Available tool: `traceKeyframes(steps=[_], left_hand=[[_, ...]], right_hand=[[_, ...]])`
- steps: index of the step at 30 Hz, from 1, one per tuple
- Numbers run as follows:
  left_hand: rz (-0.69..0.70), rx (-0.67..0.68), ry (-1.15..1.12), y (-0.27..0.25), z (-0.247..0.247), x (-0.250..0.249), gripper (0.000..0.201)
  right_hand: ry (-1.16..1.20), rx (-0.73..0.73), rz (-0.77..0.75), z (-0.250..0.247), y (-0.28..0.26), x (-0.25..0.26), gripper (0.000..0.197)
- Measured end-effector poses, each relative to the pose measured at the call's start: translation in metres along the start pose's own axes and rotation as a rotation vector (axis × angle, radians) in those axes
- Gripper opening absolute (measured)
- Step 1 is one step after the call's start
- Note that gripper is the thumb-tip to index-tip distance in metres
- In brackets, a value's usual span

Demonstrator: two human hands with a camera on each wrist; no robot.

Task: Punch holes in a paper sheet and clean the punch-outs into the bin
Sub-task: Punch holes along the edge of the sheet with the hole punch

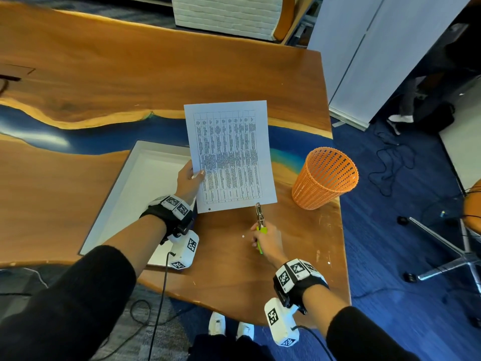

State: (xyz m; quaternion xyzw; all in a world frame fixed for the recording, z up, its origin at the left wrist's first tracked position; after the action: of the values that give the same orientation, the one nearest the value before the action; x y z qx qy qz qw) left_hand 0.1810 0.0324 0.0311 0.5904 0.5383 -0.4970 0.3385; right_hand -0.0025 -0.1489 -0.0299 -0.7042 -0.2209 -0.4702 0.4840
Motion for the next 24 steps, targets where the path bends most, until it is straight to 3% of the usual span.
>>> traceKeyframes(steps=[10,17,24], left_hand=[[0.013,0.008,-0.04,-0.003,0.012,0.0,0.039],[0.005,0.038,-0.029,-0.005,0.016,0.004,0.038],[0.032,0.103,-0.023,-0.013,0.025,0.01,0.037]], right_hand=[[0.037,0.131,0.052,0.028,-0.01,0.0,0.027],[0.168,-0.015,-0.039,0.02,-0.006,0.007,0.02],[0.498,-0.207,0.073,0.017,-0.003,0.004,0.024]])
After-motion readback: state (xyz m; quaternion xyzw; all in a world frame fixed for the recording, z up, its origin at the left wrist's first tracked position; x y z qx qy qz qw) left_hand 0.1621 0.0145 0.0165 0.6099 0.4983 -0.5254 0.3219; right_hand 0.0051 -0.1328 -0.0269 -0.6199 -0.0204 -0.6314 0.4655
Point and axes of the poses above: each hand's wrist, its own y-axis towards the middle knuckle, its own z-axis out of the palm, x = y × z, the point moved 5 cm from there along y, towards the middle knuckle, and after that the axes turned 15 degrees about y, right-handed, at the moved point
